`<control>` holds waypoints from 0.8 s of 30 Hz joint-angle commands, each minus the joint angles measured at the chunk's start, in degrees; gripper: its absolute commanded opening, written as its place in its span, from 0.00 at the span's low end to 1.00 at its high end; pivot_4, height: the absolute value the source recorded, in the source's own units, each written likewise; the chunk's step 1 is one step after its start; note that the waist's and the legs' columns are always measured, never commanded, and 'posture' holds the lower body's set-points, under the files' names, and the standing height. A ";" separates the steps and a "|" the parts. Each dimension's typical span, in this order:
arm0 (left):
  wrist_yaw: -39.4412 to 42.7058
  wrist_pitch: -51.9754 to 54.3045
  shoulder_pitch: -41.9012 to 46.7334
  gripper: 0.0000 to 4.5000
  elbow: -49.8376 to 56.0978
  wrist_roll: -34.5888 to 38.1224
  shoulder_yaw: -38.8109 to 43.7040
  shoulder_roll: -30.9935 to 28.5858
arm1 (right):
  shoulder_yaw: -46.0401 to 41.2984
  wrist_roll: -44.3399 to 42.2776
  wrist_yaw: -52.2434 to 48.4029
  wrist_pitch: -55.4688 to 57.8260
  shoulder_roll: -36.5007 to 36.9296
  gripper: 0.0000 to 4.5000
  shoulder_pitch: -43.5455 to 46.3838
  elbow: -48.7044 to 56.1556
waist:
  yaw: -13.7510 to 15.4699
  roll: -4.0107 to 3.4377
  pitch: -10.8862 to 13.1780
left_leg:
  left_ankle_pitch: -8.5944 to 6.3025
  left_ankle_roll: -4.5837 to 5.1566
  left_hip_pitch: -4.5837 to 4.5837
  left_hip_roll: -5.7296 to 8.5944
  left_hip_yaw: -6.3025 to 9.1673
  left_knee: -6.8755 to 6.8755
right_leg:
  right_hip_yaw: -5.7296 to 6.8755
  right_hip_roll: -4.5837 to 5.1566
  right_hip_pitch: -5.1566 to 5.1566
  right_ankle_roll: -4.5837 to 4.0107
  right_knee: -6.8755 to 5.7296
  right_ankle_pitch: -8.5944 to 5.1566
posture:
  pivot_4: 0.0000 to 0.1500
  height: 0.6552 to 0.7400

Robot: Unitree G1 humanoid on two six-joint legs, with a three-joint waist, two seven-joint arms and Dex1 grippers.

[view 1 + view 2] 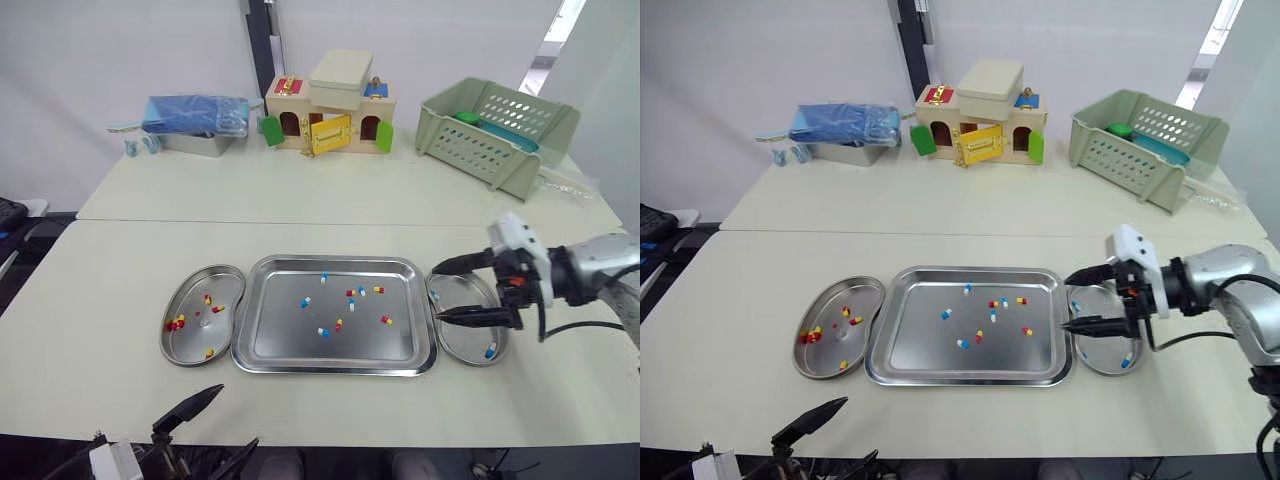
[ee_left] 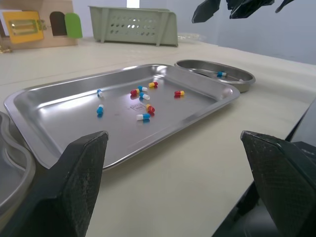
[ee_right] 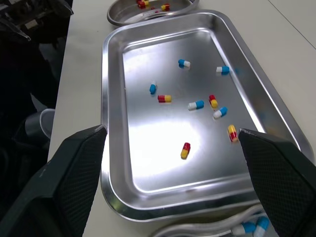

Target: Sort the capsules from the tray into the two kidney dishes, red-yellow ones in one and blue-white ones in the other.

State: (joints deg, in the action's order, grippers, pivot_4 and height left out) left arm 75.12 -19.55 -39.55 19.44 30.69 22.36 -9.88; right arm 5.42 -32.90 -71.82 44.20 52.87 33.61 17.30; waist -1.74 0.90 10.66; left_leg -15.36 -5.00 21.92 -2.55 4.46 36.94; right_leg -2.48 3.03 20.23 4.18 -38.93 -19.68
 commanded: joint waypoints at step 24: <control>-13.76 -3.37 -5.15 1.00 3.71 1.56 -6.84 -4.18 | 27.53 26.35 17.10 -13.97 -40.01 0.45 19.95 -30.50 | -1.11 -0.04 -0.03 | -0.01 0.02 0.02 -0.04 0.06 -0.04 | 0.04 -0.04 0.11 -0.03 -0.10 0.02 | 1.00 1.00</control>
State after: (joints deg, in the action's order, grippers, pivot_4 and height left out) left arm 61.84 -21.82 -43.62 21.43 31.43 15.65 -13.69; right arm 33.29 -7.56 -54.26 32.74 13.46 51.93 -12.52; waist -2.85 0.86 10.63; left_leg -15.36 -4.98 21.94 -2.60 4.52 36.89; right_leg -2.44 2.99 20.35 4.15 -39.04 -19.66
